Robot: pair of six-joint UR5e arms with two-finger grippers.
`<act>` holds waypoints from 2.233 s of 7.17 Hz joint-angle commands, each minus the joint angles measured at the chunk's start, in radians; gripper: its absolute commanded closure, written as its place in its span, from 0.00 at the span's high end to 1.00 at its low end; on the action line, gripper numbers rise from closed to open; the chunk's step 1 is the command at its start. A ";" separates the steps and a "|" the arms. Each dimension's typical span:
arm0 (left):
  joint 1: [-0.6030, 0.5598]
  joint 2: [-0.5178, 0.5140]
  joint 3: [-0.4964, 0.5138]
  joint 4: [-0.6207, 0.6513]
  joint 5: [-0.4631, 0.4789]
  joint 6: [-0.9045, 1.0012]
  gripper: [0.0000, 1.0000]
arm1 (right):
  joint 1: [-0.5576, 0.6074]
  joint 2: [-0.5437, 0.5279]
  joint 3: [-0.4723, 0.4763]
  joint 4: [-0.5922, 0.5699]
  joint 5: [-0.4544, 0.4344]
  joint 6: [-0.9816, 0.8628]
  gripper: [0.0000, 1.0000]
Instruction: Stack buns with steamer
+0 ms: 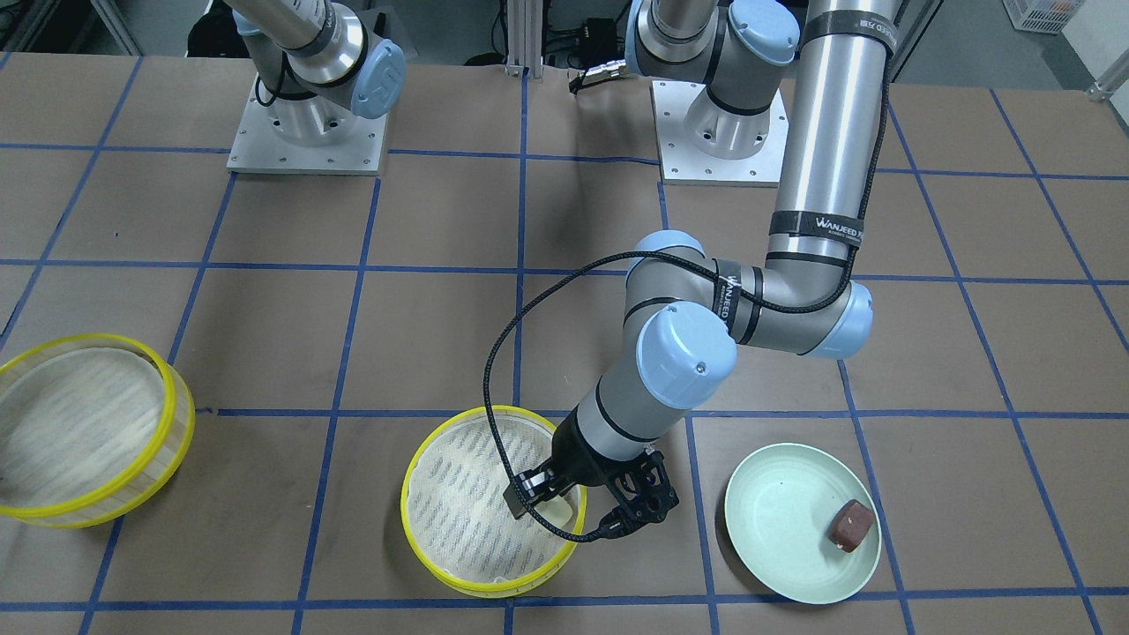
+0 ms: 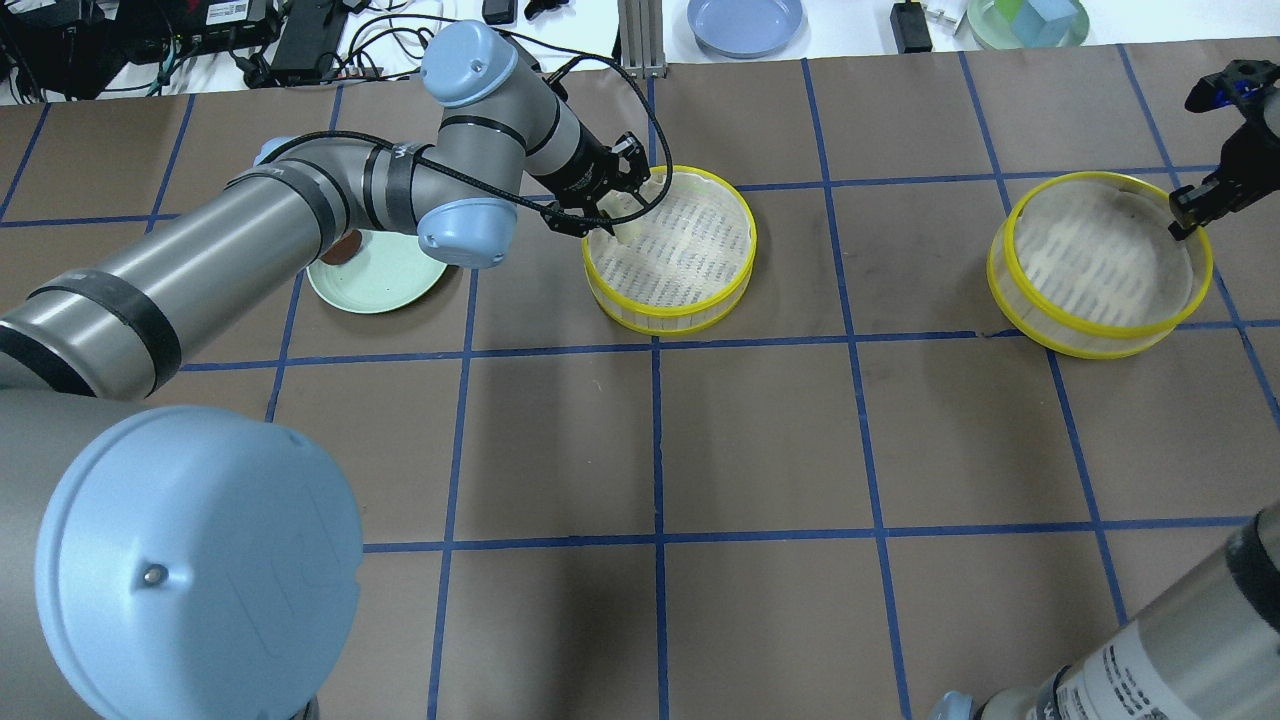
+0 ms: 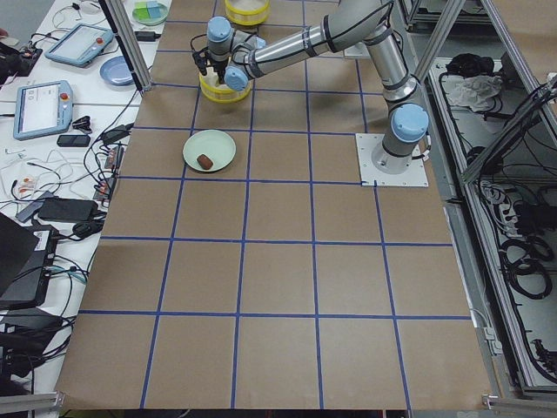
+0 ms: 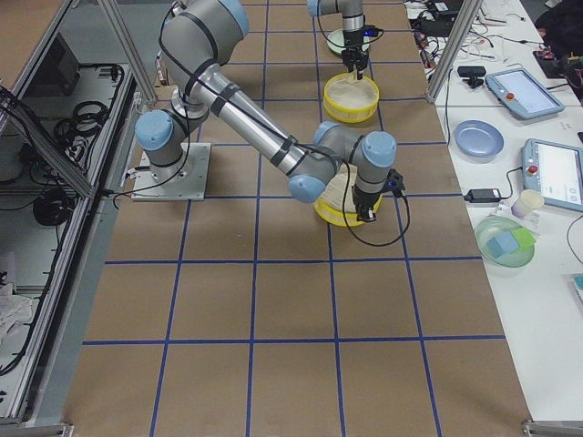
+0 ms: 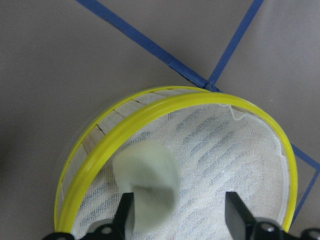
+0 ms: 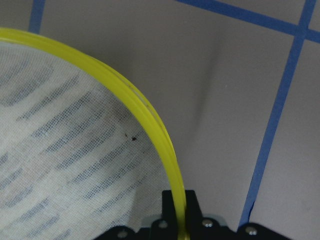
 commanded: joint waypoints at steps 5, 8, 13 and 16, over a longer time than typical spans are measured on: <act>0.134 0.098 0.048 -0.225 0.119 0.530 1.00 | 0.333 -0.147 0.004 0.142 0.005 0.577 0.00; 0.229 0.103 -0.012 -0.218 0.456 1.043 1.00 | 0.614 -0.083 -0.019 0.086 0.025 0.996 0.00; 0.350 0.026 -0.089 -0.001 0.483 1.463 1.00 | 0.705 0.030 -0.017 -0.025 -0.041 1.154 0.00; 0.352 -0.001 -0.089 0.011 0.454 1.469 0.79 | 0.705 0.037 -0.014 -0.026 -0.032 1.174 0.00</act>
